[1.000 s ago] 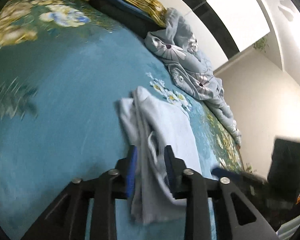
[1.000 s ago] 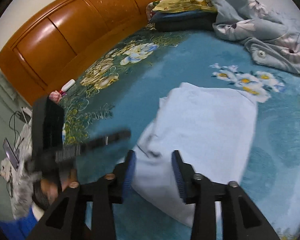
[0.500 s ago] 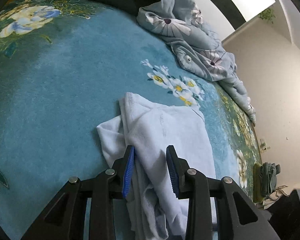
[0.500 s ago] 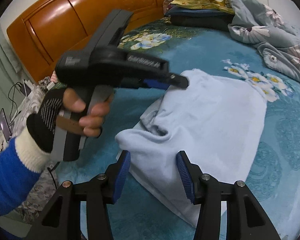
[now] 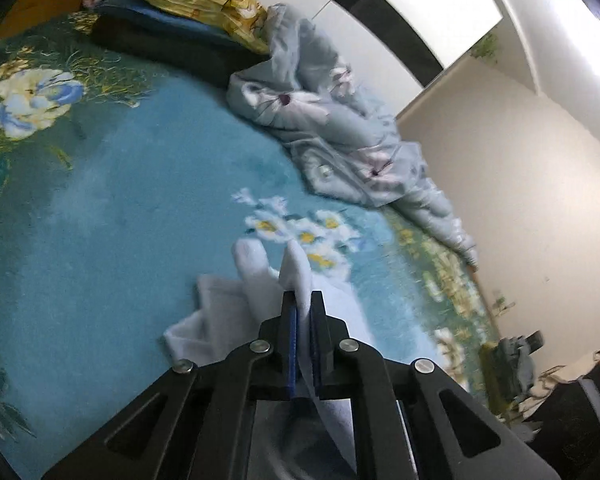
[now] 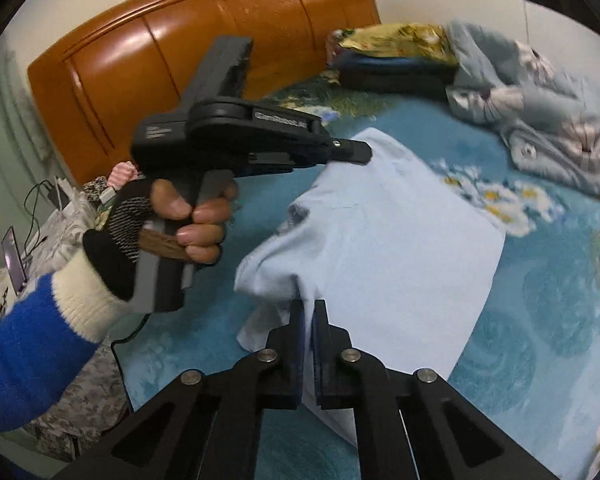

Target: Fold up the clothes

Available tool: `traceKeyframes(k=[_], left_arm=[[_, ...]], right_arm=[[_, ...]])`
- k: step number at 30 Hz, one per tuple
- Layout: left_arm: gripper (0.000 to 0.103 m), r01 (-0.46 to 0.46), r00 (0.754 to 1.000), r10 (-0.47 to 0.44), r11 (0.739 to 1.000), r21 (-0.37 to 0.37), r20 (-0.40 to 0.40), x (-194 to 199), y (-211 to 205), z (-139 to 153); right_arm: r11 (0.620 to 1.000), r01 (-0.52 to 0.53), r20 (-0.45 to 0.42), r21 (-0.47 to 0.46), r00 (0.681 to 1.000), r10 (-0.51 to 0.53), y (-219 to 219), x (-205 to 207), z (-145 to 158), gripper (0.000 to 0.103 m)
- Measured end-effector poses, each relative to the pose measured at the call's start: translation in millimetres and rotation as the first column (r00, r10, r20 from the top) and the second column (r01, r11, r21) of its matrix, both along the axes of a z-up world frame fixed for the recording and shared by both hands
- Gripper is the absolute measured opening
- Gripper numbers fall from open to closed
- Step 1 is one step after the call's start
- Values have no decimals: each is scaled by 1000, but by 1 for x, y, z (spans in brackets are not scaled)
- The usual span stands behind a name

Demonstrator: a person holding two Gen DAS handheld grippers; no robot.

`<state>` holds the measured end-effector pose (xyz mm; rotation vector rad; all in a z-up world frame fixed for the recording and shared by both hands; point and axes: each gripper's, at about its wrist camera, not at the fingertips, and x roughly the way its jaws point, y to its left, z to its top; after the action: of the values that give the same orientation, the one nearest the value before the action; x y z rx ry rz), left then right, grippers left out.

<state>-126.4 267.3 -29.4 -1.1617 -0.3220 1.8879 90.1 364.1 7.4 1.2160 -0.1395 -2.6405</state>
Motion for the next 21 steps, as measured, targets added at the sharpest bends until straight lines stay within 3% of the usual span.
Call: traceKeyframes(k=[6,8,13,15,16,18,19,20,21], left_arm=[[6,-25,995,34,995,-99,93,-7,-11,-56],[7,-36,992,47,995,-90,121,-7,-17,-66],[8,-37,992,45,997,-73,119,-4,-18,-63],[14,-32,993,40,997,-71,109,-2,-20,-55],[23,-40,995,47,997,-73,92,-2,-23,-50],[42,-57,996,62,995,-76,57,-2,-28,-40],[52,-69,997,72,994,-84,42,-3,-30,-38],[57,-80,996,83,993,-92,26,-5,-32,-36],[58,-91,996,93,991,-100,12,-6,-34,-34]], right_arm=[[997,-63,124,54,991,56,-31,-6,-53,4],[997,-60,138,41,989,53,-31,-8,-60,4],[998,-56,142,12,988,54,-29,-3,-61,8],[999,-53,123,-3,991,53,-30,3,-56,8],[999,-51,113,-11,992,52,-30,7,-54,9],[997,-27,90,-76,995,34,-17,16,-46,21],[994,-4,75,-105,997,12,-9,22,-42,36],[991,40,50,-131,998,-34,4,30,-38,51],[987,77,33,-143,997,-73,10,36,-36,56]])
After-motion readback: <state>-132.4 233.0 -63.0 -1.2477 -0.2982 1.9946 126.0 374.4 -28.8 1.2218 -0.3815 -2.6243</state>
